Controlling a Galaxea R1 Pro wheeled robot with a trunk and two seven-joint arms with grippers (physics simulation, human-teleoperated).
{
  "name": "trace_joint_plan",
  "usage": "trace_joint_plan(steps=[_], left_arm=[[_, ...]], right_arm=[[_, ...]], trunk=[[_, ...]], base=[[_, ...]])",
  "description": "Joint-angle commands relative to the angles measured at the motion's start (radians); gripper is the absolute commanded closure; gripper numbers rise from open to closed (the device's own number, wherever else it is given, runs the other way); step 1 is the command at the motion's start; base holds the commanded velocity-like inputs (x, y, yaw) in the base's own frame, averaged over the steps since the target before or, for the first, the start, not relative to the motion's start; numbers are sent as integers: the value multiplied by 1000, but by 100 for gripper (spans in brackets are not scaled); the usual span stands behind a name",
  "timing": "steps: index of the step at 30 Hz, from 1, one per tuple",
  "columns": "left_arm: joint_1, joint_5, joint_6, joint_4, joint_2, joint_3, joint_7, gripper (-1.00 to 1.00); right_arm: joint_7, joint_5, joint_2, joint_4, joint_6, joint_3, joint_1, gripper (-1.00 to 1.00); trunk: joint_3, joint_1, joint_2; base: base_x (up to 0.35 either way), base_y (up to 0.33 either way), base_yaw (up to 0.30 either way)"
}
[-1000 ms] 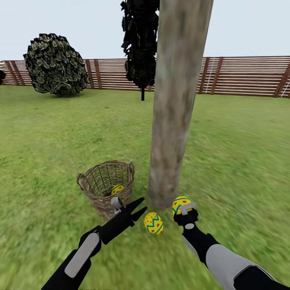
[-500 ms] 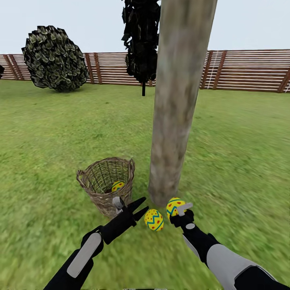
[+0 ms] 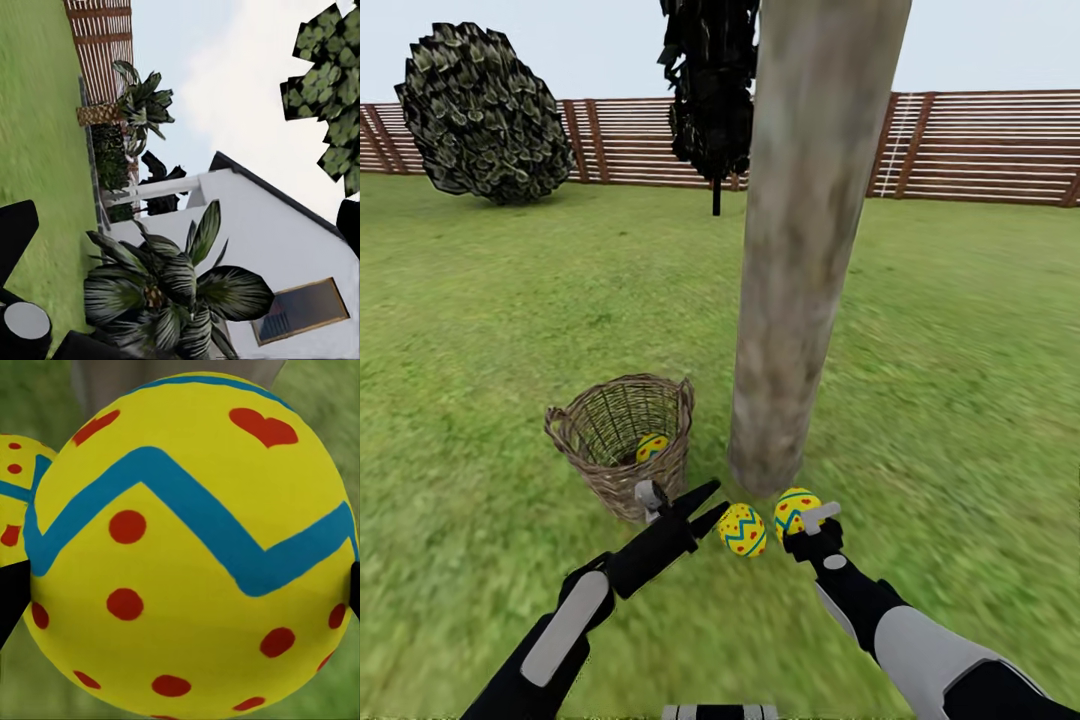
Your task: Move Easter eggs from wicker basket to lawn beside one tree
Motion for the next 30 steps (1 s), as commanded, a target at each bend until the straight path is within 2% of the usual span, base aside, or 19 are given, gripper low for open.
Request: trace_joint_plan(steps=[1,5,7,10,12,18,23,30], left_arm=[[-1,11,11,-35,3,1,2,-100],[-2,25,24,-168,5,11,4,-100],[-2,60,19,-187,5,11,-7,-100],[-2,77,16,-187,5,8,-13,-100],[-2,74,15,-186,-3,0,-11,-100],[-2,71,9,-183,-7,-3,-7,-100],[-2,73,5,-173,-7,-2,-12,-100],[-2,75,5,-167,-8,-1,-12,-100]], right_arm=[[-6,-11,0,1,-4,8,-1,100],[-6,-11,3,1,-3,8,-1,100],[-6,-11,3,1,-1,8,-1,100],[-6,-9,1,18,2,8,-2,100],[-6,-8,2,23,5,10,-5,100],[-7,-10,3,60,8,8,-18,100],[-6,-7,6,79,4,10,-19,100],[-6,1,7,66,-6,15,-19,100]], trunk=[[-5,0,-1],[-20,2,-1],[-28,3,-2],[-40,4,-3],[-47,5,-3],[-71,8,-5],[-71,8,-5],[-71,8,-5]], base=[[0,0,0],[0,0,0],[0,0,0],[0,0,0],[0,0,0],[0,0,0],[17,0,0],[308,0,0]])
